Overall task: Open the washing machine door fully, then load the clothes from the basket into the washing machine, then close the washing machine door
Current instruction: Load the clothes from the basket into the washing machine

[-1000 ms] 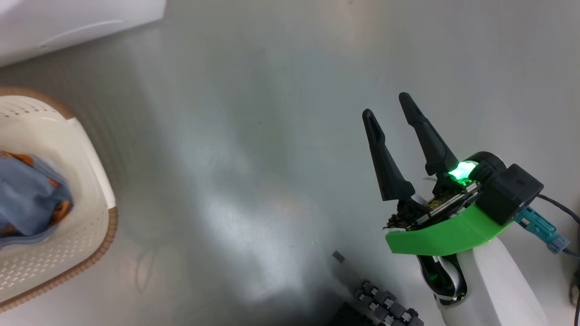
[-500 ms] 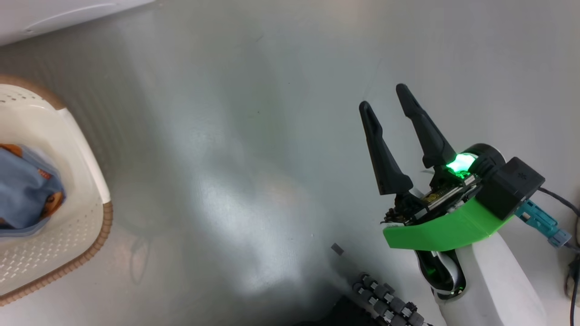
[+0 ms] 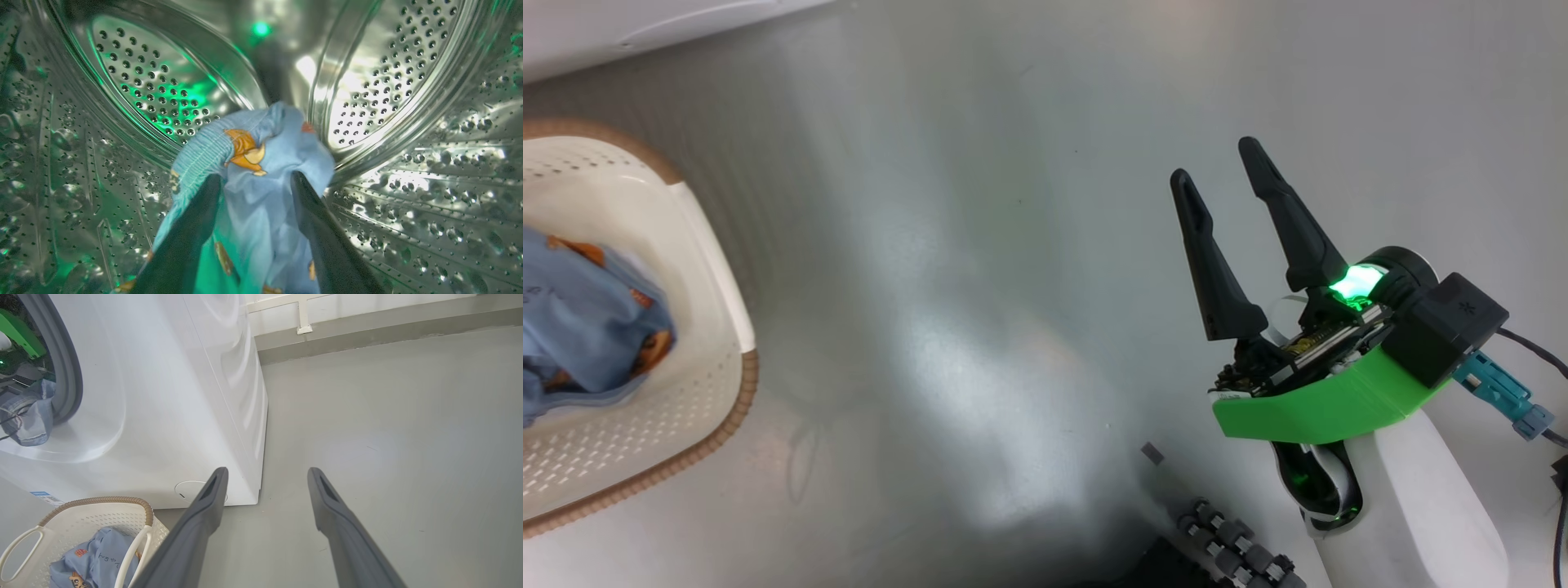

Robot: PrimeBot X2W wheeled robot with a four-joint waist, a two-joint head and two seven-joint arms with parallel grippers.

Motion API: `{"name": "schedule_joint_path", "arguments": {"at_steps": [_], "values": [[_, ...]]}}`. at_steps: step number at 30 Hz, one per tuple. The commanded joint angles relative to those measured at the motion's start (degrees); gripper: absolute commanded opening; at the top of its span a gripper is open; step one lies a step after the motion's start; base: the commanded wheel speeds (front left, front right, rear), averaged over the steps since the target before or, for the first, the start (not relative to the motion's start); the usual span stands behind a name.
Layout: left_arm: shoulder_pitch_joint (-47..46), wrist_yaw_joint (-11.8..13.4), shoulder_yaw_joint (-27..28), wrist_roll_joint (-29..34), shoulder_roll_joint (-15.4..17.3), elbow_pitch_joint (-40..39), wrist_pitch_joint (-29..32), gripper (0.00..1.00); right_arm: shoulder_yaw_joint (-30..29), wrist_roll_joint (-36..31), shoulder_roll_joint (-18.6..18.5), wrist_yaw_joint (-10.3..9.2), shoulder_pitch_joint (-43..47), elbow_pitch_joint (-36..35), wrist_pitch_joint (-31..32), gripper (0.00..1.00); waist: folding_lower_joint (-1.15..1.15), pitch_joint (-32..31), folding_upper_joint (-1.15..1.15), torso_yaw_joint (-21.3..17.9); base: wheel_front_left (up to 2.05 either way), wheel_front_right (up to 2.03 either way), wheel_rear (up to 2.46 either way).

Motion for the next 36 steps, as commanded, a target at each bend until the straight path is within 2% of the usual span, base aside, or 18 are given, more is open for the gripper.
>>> {"name": "schedule_joint_path", "arguments": {"at_steps": [1, 7, 11, 17, 22, 36], "values": [[1.1, -0.4, -0.2, 0.1, 2.1, -1.1, 0.2, 1.0, 1.1, -0.3, 0.0, 0.09, 1.3, -1.1, -0.3, 1.0, 0.0, -0.4, 0.0, 0.5, 0.0, 0.0, 0.0], [3.9, -0.1, -0.9, -0.4, 0.4, 0.2, -1.0, 1.0, 0.4, -1.4, 0.0, 0.09, 0.8, -0.7, -0.3, 1.0, 0.0, -2.2, 0.0, 2.2, 0.0, 0.0, 0.0], [7.5, -0.2, -1.1, -1.1, -1.0, -0.6, -4.0, 1.0, -0.1, -2.2, 0.0, 0.09, 1.0, -0.1, -0.3, 1.0, 0.0, -4.1, 0.0, 3.5, 0.0, 0.0, 0.0], [15.8, 1.5, 0.0, -3.0, -2.6, -4.0, -7.1, 1.0, -0.6, -3.6, 0.0, 0.09, 1.8, 1.6, -0.3, 1.0, 0.0, -7.9, 0.0, 5.7, 0.0, 0.0, 0.0], [25.7, 4.9, 1.4, -4.1, -4.1, -11.7, -8.2, 1.0, -1.3, -5.3, 0.0, 0.09, 2.6, 2.2, -0.3, 1.0, 0.0, -10.8, 0.0, 8.0, 0.0, 0.0, 0.0], [64.5, 17.9, 5.5, -5.6, -6.1, -48.0, -7.5, 1.0, -2.6, -10.6, 0.0, 0.09, 4.5, 4.4, -0.3, 1.0, 0.0, -18.9, 0.0, 13.0, 0.0, 0.0, 0.0]]}}
